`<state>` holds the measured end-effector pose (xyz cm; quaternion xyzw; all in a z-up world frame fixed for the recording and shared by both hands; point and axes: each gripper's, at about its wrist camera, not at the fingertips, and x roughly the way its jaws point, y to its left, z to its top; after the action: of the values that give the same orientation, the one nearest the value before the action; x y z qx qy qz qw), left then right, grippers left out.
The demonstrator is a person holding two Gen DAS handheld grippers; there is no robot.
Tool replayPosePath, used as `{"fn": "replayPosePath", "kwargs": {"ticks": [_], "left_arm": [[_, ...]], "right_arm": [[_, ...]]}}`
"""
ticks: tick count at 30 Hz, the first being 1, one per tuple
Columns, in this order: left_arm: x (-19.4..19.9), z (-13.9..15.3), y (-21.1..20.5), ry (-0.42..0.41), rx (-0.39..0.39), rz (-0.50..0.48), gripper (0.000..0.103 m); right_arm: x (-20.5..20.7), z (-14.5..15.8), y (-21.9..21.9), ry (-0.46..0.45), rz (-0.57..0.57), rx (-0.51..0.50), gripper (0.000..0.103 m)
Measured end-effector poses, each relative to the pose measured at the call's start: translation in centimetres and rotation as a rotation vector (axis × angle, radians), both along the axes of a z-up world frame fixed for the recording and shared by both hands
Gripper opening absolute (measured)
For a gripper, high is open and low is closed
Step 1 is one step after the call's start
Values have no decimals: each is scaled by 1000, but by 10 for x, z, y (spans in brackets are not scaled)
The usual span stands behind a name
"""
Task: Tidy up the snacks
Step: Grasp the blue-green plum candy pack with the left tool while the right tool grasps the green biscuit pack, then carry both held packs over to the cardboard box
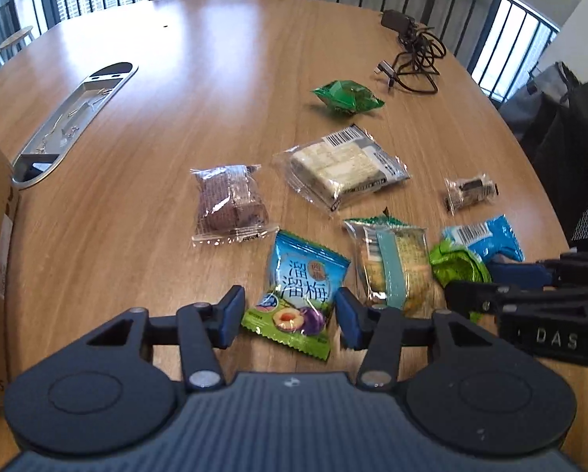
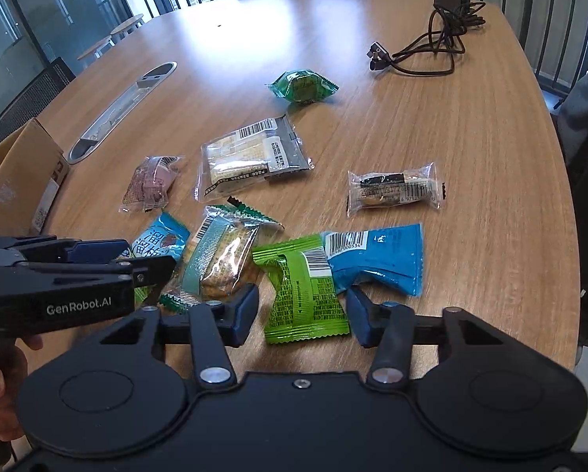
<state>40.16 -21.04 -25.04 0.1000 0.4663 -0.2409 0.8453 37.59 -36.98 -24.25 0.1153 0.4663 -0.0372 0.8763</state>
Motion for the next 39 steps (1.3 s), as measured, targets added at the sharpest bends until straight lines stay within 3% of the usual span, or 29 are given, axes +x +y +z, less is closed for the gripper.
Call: {"fn": "replayPosePath", "kwargs": {"ticks": [2, 8, 21, 39], "left_arm": [[-1, 1, 0, 0, 16, -11, 43], [-1, 10, 9, 17, -21, 0, 35], [-11, 62, 49, -5, -118, 8, 34], [-13, 121, 128, -64, -160, 47, 34]], "right_arm": [[0, 0, 2, 4, 1, -5, 39], [-7, 7, 7, 0, -25, 0, 35], [-19, 52, 39, -82, -59, 21, 33], [-1, 106, 107, -194, -37, 25, 33]]}}
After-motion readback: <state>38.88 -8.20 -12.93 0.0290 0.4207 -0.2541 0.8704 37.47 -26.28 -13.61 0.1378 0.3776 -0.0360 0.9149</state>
